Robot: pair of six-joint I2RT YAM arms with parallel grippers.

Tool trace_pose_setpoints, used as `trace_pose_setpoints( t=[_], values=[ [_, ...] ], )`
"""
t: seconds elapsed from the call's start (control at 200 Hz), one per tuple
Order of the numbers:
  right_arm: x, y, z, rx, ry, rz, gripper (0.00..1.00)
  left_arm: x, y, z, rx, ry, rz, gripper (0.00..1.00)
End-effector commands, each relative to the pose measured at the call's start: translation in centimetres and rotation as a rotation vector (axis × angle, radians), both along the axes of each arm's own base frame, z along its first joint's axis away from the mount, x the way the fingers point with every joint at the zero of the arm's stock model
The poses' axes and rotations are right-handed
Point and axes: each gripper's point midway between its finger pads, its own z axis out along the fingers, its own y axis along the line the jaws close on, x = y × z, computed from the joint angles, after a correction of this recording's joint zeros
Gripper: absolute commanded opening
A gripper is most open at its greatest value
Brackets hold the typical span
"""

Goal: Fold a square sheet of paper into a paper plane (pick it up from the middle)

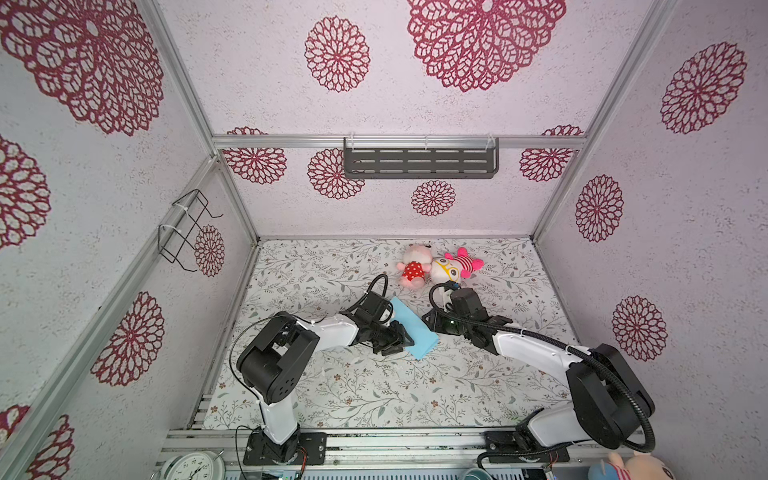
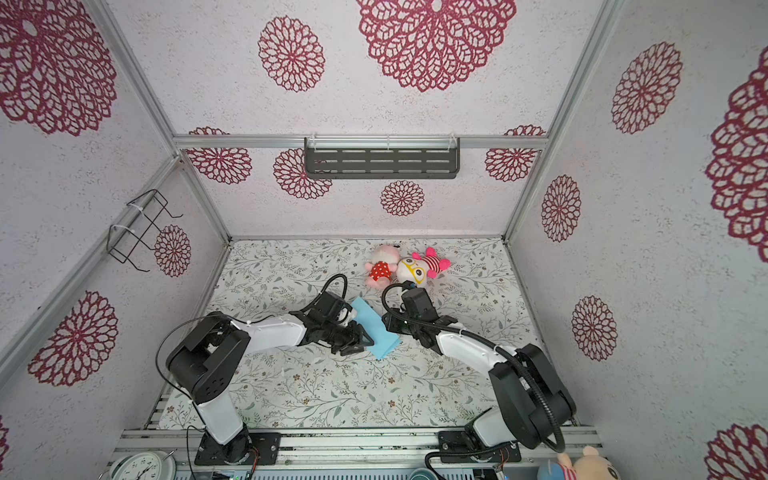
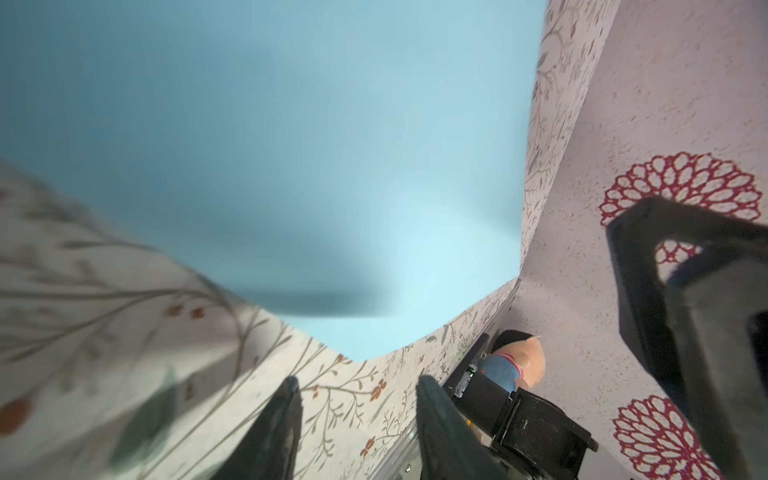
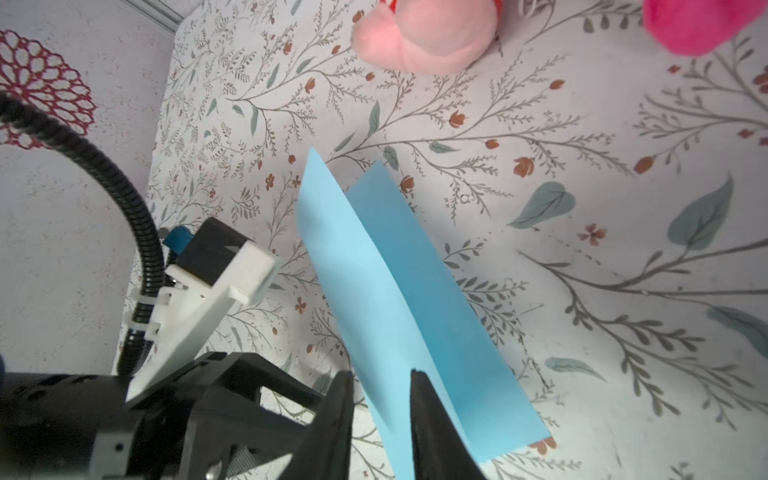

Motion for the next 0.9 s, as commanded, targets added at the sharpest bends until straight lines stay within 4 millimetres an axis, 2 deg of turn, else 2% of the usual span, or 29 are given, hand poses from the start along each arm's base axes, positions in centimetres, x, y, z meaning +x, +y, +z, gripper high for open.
trace_pose_setpoints(
  t=[0.0,0.105,0.145,0.255,0.355,0.52,0.71,0.896],
  values=[
    [-0.2,1.4,3.2,0.100,-0.033,-0.018,0.26,2.3,2.4,2.4,0.020,-0.106,0.040,0.48],
    [-1.0,2.5,2.8,0.112,0.006,-0.017,0.24,3.8,3.7,1.8,0.074,-0.134,0.058,0.40],
    [-1.2,2.9,2.3,0.107,0.026,-0.023,0.21,4.4,4.0,1.4,0.094,-0.143,0.060,0.34],
    [-1.6,4.4,0.8,0.085,0.079,-0.010,0.18,6.0,3.7,0.4,0.119,-0.153,0.055,0.22],
    [-1.8,5.8,-0.5,0.103,0.134,0.014,0.16,7.1,3.1,0.1,0.111,-0.161,0.052,0.16],
    [-1.5,6.9,-2.4,0.107,0.197,0.021,0.12,7.5,2.8,-0.8,0.116,-0.143,0.063,0.10],
    [-1.6,8.1,-4.2,0.117,0.255,0.062,0.10,7.4,3.4,-2.0,0.141,-0.117,0.085,0.08],
    [-1.9,8.4,-5.5,0.092,0.292,0.084,0.10,7.3,3.6,-2.7,0.158,-0.107,0.086,0.07]
  ],
)
